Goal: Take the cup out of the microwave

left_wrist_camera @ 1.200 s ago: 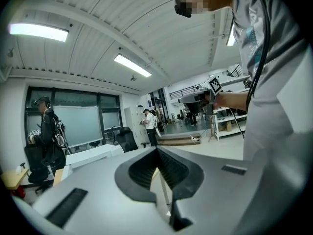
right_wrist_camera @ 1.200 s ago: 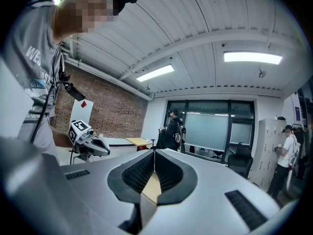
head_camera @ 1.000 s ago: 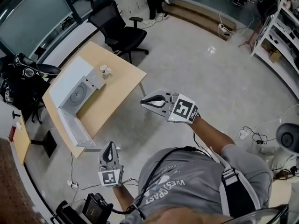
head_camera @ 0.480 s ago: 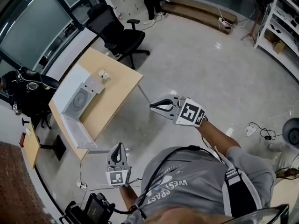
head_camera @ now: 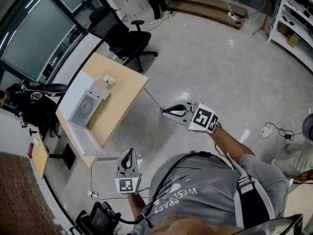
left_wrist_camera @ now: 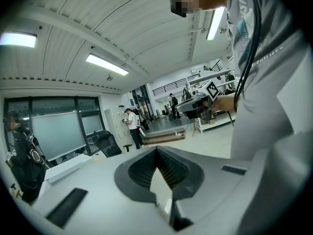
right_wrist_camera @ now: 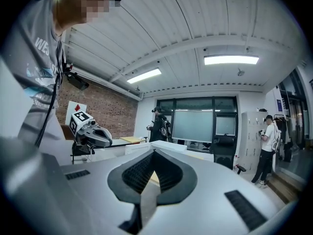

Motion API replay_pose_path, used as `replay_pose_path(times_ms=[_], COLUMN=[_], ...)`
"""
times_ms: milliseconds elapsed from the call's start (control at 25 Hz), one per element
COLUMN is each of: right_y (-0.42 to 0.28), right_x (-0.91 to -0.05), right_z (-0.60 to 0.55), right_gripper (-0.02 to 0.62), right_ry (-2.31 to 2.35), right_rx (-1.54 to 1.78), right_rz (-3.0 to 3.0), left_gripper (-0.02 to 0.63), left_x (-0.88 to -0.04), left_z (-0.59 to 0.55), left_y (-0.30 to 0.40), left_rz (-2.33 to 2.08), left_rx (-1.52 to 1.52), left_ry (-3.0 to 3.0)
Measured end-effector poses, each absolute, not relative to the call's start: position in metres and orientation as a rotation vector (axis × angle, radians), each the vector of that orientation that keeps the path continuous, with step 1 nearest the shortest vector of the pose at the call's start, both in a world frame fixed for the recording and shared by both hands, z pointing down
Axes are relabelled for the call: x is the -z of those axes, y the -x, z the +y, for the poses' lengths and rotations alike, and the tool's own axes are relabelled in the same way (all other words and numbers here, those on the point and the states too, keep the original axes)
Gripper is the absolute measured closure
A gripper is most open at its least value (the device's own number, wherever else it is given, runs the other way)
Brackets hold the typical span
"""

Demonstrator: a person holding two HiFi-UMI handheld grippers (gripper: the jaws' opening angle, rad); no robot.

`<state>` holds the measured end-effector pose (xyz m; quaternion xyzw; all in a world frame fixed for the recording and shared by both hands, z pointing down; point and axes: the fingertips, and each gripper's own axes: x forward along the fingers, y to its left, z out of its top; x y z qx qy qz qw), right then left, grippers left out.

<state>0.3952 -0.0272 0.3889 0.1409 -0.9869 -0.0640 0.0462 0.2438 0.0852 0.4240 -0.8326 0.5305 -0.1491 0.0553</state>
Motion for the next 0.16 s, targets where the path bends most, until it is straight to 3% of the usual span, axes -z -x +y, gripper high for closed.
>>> replay_pose_path(times_ms=[160], right_y=[-0.408], right_x=[-0.395], right_z=[-0.014], right_gripper=[0.583], right_ry=[-0.43], right_rx=[0.202], right_rz=[-3.014], left_gripper=[0.563], left_x=[-0.432], left_z=[0.101], left_y=[-0.259], left_rz=[1.598], left_rx=[0.449], left_ry=[2.53])
